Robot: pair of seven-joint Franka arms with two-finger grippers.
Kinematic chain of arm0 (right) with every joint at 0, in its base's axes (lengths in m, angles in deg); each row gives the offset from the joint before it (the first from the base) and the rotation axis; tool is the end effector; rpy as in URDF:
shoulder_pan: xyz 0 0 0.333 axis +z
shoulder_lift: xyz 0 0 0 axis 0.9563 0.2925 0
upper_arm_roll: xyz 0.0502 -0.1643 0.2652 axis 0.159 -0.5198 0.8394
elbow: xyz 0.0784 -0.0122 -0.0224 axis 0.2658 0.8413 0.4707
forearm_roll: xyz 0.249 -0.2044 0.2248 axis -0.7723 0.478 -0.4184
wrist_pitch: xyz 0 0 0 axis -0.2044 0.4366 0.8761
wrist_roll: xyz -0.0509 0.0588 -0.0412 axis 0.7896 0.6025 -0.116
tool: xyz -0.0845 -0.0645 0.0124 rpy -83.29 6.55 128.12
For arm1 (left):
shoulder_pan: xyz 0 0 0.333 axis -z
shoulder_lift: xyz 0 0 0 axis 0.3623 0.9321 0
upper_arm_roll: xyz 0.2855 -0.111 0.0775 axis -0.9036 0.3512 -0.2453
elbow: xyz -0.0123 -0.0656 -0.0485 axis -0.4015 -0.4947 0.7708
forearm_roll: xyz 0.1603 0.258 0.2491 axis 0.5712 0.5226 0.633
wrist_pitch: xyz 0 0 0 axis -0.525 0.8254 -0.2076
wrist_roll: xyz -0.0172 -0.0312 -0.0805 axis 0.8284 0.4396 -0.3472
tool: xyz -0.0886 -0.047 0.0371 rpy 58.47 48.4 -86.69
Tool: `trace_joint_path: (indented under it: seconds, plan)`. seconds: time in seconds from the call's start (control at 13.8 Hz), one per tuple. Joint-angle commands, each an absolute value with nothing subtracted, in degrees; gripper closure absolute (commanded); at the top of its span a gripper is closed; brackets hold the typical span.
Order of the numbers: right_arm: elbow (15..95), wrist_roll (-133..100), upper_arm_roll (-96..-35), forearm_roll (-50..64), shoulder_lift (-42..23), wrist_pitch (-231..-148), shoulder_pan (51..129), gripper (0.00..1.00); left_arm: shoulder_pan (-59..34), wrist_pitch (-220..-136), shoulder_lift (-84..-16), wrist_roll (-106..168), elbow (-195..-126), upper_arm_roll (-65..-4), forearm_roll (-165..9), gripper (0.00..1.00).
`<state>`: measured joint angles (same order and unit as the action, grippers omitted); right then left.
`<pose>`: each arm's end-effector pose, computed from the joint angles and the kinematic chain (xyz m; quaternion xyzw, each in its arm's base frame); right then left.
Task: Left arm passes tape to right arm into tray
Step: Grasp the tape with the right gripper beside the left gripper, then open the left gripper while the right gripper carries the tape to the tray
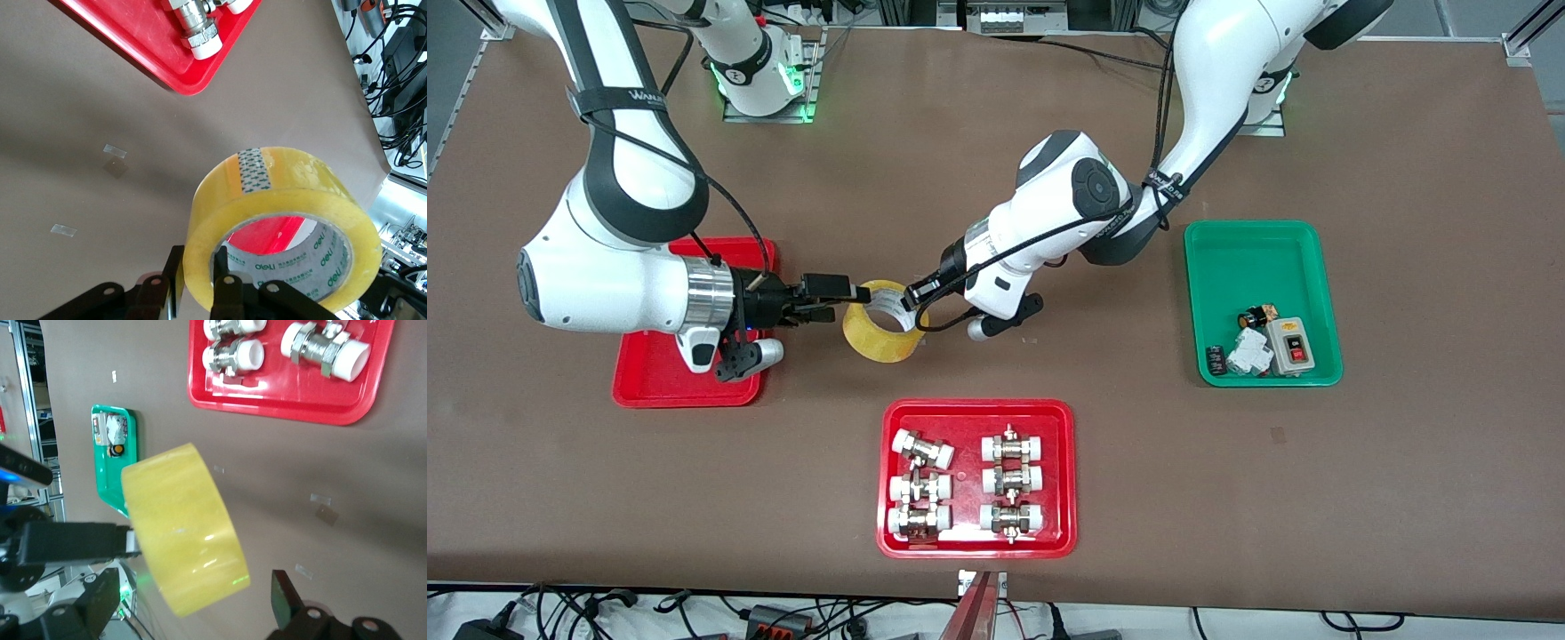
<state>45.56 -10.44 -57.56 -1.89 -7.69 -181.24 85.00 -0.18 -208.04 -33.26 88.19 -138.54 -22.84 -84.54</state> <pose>0.6421 0.2173 0.4036 -0.9250 -0.0675 0.0710 0.3672 0.5708 -0.5207 0.3808 0.8875 0.2906 -0.0689 0.3509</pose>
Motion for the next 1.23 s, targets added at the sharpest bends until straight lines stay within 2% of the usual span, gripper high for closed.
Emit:
trace_joint_path:
  seconds: [0.0,0.22,0.36,0.43,0.51,0.94,1.01,1.08,1.16]
  plan:
    - [44.06,-9.38,-57.78,-2.99,-6.30,-183.47,86.17,0.00,0.29,-208.15,-32.91,88.13,-136.74,-22.95,-85.66,0.99]
    - [43.98,-9.38,-57.78,-2.99,-6.03,-185.41,87.14,0.01,0.03,-208.15,-32.82,87.96,-136.83,-22.95,-85.58,0.99]
    - [43.89,-9.20,-57.79,-2.82,-6.21,-185.33,86.97,0.64,0.03,-208.15,-32.82,87.87,-136.83,-22.95,-85.58,0.99]
    - [43.71,-9.20,-57.79,-2.82,-6.21,-185.24,86.88,0.88,0.03,-208.15,-32.82,87.87,-136.74,-22.95,-85.49,0.99]
    - [42.84,-9.12,-57.79,-2.64,-6.30,-184.89,86.88,1.00,0.03,-208.15,-32.82,87.87,-136.83,-22.95,-85.49,0.98]
    - [42.04,-9.03,-57.79,-2.55,-6.21,-184.45,86.61,1.00,-0.24,-207.88,-33.09,87.78,-136.74,-23.13,-85.05,0.91]
    - [42.04,-9.03,-57.96,-2.55,-6.21,-183.84,86.53,1.00,-0.24,-207.88,-33.09,87.09,-136.74,-23.30,-83.05,0.05]
    - [42.04,-9.03,-58.14,-2.55,-6.21,-183.57,86.44,1.00,-0.32,-207.97,-33.09,84.21,-136.83,-23.30,-78.15,0.00]
    - [42.04,-9.03,-58.14,-2.47,-6.21,-183.57,86.44,1.00,-1.46,-207.89,-33.17,81.65,-136.83,-23.30,-74.54,0.00]
